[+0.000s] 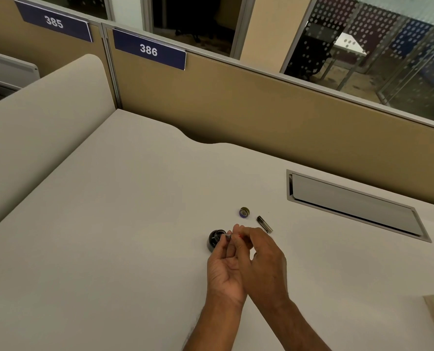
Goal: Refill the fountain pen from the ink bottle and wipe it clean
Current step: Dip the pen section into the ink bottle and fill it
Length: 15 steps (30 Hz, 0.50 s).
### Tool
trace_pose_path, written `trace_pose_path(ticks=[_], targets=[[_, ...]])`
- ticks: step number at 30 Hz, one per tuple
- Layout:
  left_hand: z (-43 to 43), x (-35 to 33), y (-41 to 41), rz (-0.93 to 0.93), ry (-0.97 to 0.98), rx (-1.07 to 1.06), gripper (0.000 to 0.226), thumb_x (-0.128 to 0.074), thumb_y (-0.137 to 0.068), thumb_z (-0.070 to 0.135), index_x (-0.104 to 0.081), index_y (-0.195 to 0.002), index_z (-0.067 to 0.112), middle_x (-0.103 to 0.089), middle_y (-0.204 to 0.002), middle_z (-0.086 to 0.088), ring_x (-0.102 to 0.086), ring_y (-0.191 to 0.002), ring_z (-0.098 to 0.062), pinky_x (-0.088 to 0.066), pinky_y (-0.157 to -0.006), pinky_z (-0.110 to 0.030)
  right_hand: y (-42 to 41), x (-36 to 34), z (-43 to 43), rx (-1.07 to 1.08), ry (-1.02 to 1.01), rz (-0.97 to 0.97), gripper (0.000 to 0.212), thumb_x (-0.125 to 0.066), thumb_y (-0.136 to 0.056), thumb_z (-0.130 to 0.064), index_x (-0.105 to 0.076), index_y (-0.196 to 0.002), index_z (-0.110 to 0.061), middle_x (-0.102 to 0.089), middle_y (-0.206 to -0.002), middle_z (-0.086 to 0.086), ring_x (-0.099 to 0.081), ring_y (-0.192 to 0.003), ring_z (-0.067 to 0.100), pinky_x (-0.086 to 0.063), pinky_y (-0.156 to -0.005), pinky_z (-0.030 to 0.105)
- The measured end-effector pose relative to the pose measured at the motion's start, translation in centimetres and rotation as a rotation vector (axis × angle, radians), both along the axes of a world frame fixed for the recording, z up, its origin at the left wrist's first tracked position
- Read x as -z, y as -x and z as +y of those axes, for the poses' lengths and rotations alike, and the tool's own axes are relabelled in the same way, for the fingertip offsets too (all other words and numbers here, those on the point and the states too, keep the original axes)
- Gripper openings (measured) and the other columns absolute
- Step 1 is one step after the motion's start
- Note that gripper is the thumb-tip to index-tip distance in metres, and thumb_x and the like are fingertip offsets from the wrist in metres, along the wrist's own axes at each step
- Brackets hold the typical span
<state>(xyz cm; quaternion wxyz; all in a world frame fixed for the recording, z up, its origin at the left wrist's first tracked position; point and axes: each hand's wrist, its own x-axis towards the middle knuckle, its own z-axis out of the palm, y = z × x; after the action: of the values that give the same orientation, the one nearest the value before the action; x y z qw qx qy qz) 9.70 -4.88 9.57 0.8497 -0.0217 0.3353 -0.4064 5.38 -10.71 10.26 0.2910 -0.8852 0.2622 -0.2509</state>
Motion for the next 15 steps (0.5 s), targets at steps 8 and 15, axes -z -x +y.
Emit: trace_pose_path(ticks=[8,15], targets=[[-0.1,0.3,-0.1,0.006,-0.032,0.010,0.036,-0.061,-0.091,0.017,-0.065,-0.123,-0.001,-0.074,-0.110,-0.018,-0.077,-0.090,-0.034,-0.059,-0.095,-0.043,-0.3,0.1,-0.1,0.023,0.000,0.021,0.006,-0.069,-0.092,-0.020,-0.069,-0.086,-0.020,-0.068,-0.079,-0.010,-0.063,-0.074,0.005,-0.043,-0.067,0.005],[0.1,-0.9,-0.1,-0.007,0.009,0.007,0.024,-0.056,-0.095,0.016,-0.069,-0.103,-0.002,-0.078,-0.086,-0.020,-0.078,-0.072,-0.035,-0.061,-0.049,-0.045,0.1,-0.2,0.0,0.000,-0.029,0.012,0.012,-0.069,-0.092,-0.023,-0.071,-0.103,-0.025,-0.070,-0.095,-0.018,-0.064,-0.090,-0.001,-0.046,-0.078,0.007]])
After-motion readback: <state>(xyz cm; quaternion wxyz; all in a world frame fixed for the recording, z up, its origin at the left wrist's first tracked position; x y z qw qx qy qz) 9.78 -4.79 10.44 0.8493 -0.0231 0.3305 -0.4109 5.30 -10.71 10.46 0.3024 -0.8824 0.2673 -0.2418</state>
